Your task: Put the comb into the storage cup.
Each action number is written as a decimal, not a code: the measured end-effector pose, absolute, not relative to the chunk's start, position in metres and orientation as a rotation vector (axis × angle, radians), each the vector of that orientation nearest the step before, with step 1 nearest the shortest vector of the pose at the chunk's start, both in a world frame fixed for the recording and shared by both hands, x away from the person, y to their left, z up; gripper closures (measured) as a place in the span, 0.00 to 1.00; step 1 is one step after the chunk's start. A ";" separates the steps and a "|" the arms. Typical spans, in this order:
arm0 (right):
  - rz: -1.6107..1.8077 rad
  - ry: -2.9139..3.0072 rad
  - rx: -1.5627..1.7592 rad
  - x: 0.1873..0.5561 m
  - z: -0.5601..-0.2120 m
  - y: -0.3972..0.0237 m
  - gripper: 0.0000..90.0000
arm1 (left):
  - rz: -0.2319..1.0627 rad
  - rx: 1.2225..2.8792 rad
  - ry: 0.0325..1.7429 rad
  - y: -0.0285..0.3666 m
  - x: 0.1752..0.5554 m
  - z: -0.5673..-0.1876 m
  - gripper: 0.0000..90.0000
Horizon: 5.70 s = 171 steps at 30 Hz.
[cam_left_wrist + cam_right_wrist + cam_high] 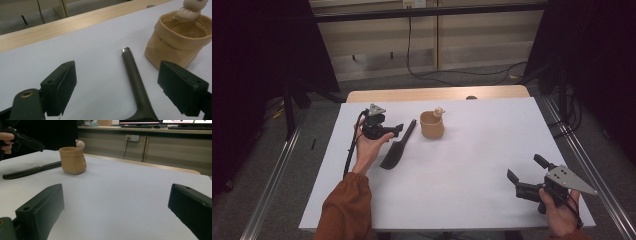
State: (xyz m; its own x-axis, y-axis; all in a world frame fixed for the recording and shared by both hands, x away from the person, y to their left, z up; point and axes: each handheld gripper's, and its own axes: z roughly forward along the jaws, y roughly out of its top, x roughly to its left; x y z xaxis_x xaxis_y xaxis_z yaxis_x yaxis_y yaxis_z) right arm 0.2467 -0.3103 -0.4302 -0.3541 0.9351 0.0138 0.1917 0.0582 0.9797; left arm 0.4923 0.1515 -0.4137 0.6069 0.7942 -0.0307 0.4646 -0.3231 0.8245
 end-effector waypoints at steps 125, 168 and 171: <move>1.349 1.663 1.134 0.248 -0.431 -0.309 0.00 | 0.141 2.357 1.273 0.099 0.518 -0.430 0.81; 1.344 1.660 1.138 0.248 -0.431 -0.309 0.00 | 0.264 2.133 1.114 0.141 0.480 -0.387 0.81; 1.343 1.663 1.138 0.248 -0.431 -0.309 0.00 | 0.263 2.132 1.091 0.143 0.476 -0.383 0.81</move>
